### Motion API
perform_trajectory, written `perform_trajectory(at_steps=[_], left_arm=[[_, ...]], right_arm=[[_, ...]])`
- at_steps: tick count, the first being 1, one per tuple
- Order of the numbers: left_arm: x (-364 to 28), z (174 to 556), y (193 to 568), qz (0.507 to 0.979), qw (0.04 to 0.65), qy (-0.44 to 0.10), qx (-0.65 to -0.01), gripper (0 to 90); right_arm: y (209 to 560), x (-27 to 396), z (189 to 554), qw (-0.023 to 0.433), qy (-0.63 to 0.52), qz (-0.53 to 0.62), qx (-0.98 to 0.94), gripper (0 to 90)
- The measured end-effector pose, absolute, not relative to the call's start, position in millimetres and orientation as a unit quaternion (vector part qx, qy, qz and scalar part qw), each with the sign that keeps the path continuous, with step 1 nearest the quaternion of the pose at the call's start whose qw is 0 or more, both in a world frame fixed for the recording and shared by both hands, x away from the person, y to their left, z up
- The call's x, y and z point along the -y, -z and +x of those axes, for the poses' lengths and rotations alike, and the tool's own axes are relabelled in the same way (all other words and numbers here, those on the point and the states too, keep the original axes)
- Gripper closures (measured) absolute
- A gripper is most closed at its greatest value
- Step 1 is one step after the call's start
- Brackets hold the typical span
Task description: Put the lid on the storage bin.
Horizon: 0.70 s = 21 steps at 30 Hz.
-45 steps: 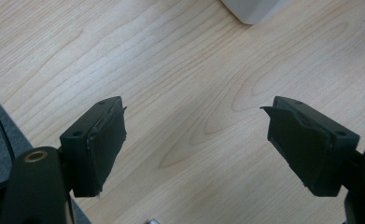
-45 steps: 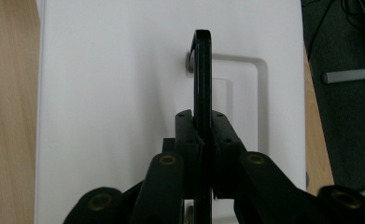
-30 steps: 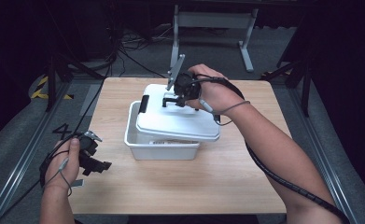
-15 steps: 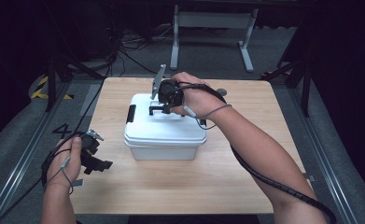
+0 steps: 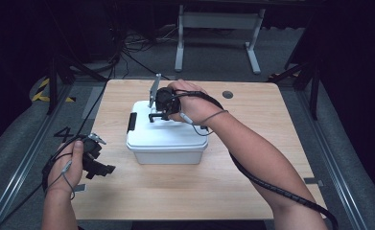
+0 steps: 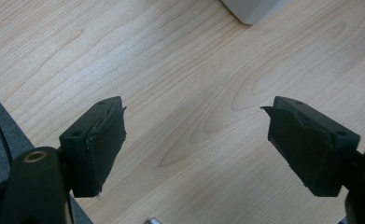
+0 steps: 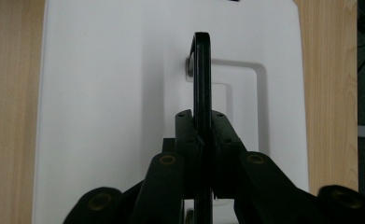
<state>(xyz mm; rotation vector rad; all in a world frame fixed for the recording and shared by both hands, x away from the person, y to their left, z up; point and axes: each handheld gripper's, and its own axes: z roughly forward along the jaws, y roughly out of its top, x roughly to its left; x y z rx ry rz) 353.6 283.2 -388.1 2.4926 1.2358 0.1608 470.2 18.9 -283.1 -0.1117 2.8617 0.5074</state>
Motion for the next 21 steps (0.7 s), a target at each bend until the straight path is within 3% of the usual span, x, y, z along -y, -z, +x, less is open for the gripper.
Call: perform_trajectory(at_steps=[18,21], left_arm=[[-282,354,388,0.881,0.174,-0.056,-0.437,19.8],[-282,355,389,0.882,0.173,-0.056,-0.434,19.8]], right_arm=[[289,-14,466,0.125,-0.167,-0.025,-0.978,84.0],[286,-12,459,0.120,-0.176,-0.014,-0.977,72.6]])
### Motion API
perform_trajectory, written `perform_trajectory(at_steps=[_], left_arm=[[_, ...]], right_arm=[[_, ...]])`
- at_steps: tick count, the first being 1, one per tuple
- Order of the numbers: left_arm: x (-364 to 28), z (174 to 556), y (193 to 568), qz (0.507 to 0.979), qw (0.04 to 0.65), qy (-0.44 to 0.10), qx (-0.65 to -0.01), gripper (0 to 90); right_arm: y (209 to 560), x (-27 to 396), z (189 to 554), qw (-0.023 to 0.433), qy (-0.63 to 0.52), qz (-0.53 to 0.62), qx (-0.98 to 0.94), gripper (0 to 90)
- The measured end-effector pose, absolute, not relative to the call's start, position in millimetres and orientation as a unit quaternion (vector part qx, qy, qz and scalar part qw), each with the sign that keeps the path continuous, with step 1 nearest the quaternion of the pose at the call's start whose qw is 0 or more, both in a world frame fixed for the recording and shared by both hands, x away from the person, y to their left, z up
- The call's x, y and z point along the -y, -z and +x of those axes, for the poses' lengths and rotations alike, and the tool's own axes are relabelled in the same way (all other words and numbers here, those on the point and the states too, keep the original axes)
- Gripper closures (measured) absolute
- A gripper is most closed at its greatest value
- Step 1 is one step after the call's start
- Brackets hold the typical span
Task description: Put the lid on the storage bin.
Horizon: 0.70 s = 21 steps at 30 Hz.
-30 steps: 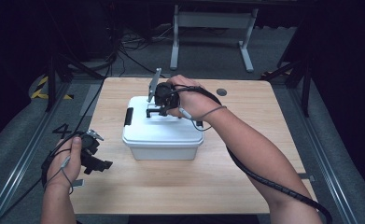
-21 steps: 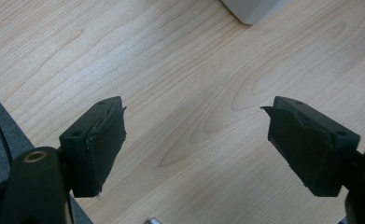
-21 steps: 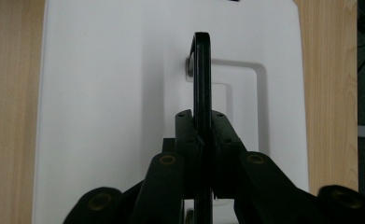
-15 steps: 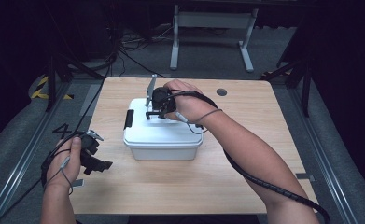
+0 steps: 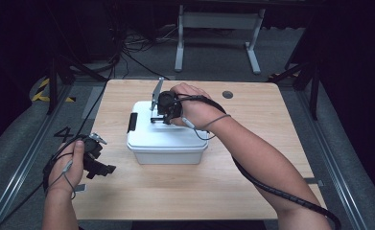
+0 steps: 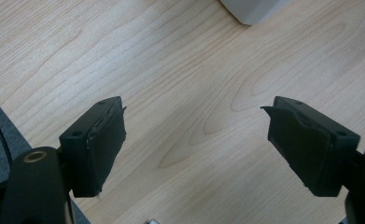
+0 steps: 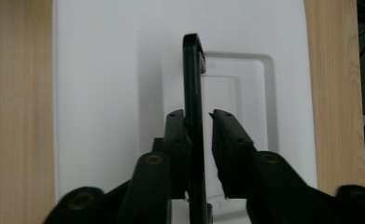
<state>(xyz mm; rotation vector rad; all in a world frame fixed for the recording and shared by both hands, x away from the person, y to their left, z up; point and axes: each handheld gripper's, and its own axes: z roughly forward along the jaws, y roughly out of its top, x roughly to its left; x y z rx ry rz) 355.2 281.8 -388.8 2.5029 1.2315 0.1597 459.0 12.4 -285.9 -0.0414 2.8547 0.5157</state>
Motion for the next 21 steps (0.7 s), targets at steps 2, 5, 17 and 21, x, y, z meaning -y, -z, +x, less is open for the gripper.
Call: perform_trajectory(at_steps=[2,5,17,21], left_arm=[[-282,355,389,0.882,0.173,-0.056,-0.434,19.8],[-282,352,388,0.881,0.174,-0.057,-0.437,19.9],[-278,343,380,0.883,0.182,-0.062,-0.429,19.8],[-276,344,380,0.884,0.184,-0.060,-0.425,19.8]], right_arm=[[282,-10,455,0.118,-0.189,-0.006,-0.975,65.6],[270,-2,448,0.100,-0.234,0.005,-0.967,56.1],[243,54,448,0.112,-0.286,0.058,-0.950,52.9],[240,71,448,0.116,-0.292,0.076,-0.946,52.8]])
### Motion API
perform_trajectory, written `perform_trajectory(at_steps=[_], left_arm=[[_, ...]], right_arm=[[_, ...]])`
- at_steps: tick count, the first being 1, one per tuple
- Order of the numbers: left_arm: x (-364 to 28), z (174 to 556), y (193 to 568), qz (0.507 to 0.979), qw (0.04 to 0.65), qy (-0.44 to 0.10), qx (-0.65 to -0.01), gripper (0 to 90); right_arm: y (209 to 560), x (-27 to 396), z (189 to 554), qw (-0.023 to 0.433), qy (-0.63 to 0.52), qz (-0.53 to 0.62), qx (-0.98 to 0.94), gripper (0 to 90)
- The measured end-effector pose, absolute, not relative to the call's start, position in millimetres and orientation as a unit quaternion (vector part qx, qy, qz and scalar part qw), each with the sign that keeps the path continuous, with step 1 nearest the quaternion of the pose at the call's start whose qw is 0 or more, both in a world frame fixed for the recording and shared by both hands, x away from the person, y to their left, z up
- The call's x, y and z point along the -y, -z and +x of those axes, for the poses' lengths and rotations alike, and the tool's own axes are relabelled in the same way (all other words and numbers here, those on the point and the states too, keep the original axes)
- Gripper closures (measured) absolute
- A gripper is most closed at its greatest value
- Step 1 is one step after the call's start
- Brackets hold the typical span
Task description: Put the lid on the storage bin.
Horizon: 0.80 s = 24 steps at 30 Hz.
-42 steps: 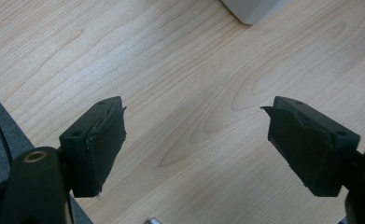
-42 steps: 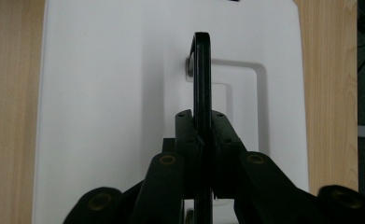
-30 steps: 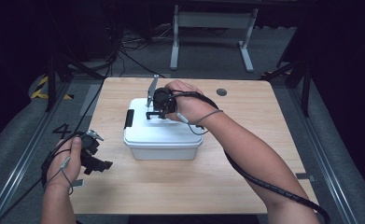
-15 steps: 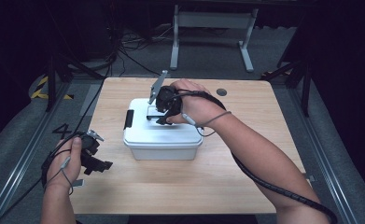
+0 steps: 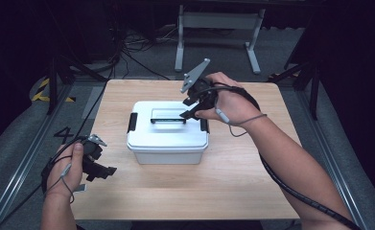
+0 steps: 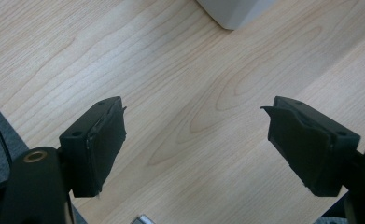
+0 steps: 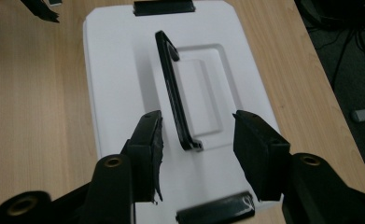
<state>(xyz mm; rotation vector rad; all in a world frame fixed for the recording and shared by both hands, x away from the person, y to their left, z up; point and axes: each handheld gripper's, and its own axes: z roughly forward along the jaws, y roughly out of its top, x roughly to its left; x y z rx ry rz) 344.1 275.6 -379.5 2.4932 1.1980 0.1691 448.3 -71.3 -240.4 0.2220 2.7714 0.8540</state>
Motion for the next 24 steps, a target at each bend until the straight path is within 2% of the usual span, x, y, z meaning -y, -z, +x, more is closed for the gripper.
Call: perform_trajectory(at_steps=[7,10,24], left_arm=[[-277,349,379,0.882,0.184,-0.062,-0.429,19.3],[-279,351,380,0.876,0.183,-0.065,-0.441,16.4],[-283,353,380,0.868,0.187,-0.077,-0.453,17.0]], right_arm=[[235,113,448,0.125,-0.297,0.114,-0.940,51.6],[235,124,448,0.127,-0.295,0.124,-0.939,50.9],[236,160,449,0.139,-0.289,0.167,-0.932,45.4]])
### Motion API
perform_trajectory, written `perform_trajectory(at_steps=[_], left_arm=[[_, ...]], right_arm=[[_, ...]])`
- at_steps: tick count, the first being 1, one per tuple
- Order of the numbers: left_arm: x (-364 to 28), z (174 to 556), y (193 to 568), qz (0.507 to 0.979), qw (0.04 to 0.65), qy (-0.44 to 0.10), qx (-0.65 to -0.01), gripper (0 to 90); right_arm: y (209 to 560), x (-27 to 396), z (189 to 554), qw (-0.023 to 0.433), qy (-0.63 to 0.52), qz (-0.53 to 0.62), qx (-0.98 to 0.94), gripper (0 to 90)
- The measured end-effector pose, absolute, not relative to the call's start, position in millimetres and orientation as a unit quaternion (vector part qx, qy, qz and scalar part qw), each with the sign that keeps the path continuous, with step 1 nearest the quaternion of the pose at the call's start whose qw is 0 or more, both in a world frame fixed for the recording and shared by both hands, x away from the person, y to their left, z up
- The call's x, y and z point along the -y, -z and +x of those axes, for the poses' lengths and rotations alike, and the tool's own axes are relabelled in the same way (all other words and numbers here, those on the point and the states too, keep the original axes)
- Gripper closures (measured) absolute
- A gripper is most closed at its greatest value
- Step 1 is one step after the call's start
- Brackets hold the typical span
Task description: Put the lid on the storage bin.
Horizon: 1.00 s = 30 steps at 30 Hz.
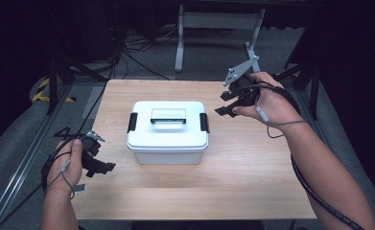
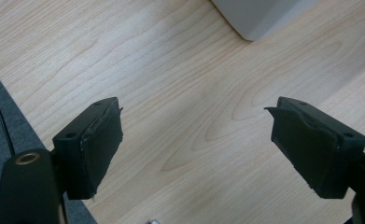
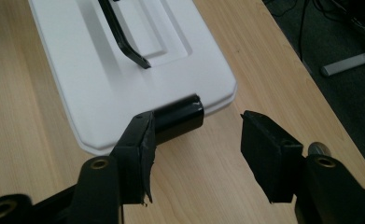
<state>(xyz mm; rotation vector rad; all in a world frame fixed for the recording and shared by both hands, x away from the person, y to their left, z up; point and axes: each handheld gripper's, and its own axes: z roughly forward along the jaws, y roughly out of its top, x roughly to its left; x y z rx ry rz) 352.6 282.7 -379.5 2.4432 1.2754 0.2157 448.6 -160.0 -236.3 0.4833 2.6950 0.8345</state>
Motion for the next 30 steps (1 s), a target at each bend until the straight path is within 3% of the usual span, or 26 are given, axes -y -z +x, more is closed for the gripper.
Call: perform_trajectory(at_steps=[16,30], left_arm=[[-276,353,383,0.879,0.176,-0.066,-0.438,19.6],[-274,354,385,0.880,0.170,-0.066,-0.438,19.4]], right_arm=[[267,210,447,0.165,-0.257,0.224,-0.925,40.0],[325,240,455,0.134,-0.259,0.271,-0.918,36.8]])
